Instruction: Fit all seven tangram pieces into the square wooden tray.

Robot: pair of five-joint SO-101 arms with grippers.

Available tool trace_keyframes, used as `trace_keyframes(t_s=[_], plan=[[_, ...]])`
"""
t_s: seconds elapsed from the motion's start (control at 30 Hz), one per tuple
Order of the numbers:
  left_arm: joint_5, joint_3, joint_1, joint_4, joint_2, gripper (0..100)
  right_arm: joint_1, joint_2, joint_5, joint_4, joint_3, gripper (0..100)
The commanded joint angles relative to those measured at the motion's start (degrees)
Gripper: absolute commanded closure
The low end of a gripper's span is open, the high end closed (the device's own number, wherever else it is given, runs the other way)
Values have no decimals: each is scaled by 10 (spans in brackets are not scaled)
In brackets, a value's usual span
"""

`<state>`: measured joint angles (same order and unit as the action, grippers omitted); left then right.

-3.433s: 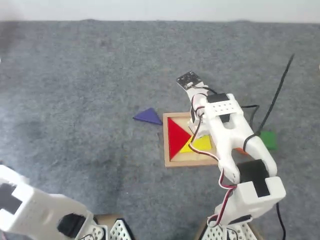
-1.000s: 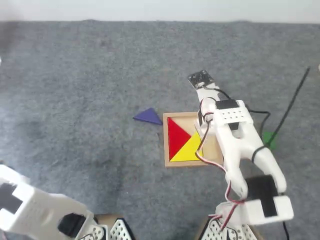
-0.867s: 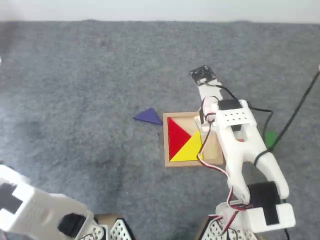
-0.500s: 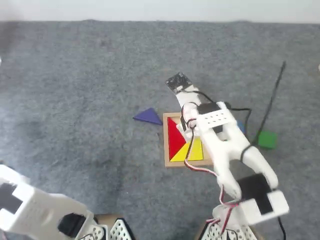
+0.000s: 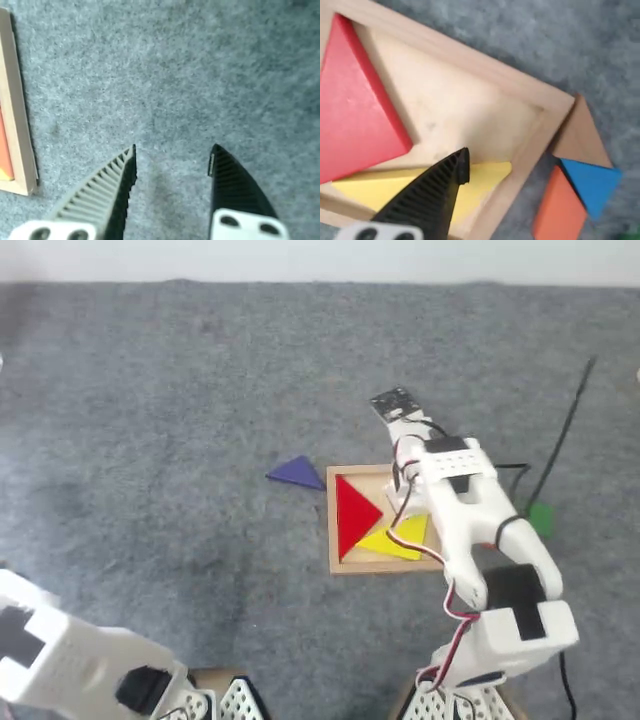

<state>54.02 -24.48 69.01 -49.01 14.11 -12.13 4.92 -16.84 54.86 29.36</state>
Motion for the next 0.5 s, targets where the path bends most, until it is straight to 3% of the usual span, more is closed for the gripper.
trace_keyframes(t_s=[0.0, 0.3, 0.47], plan=[[-1, -5, -23, -1, 1, 765, 27, -49, -14, 32, -17, 436], [-1, -5, -23, 1, 1, 765, 44, -163, -12, 11, 80, 436], [-1, -5, -23, 1, 1, 765, -29, -272, -15, 73, 111, 436]])
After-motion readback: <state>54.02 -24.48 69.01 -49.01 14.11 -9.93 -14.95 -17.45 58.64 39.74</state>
